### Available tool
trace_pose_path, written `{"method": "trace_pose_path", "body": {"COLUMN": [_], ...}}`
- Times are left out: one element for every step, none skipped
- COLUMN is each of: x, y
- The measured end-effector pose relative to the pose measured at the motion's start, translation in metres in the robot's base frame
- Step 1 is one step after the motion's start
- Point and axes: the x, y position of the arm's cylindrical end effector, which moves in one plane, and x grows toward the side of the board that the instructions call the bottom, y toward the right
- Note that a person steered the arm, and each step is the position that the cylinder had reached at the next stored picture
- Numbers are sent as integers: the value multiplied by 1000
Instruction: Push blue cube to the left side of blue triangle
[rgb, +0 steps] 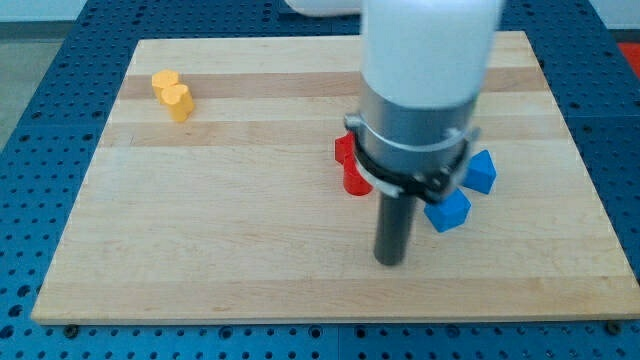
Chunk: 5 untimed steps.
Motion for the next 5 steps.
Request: {"method": "trace_pose_path", "body": {"x": [18, -6, -15, -51, -80], "y": [24, 35, 43, 52, 57]}}
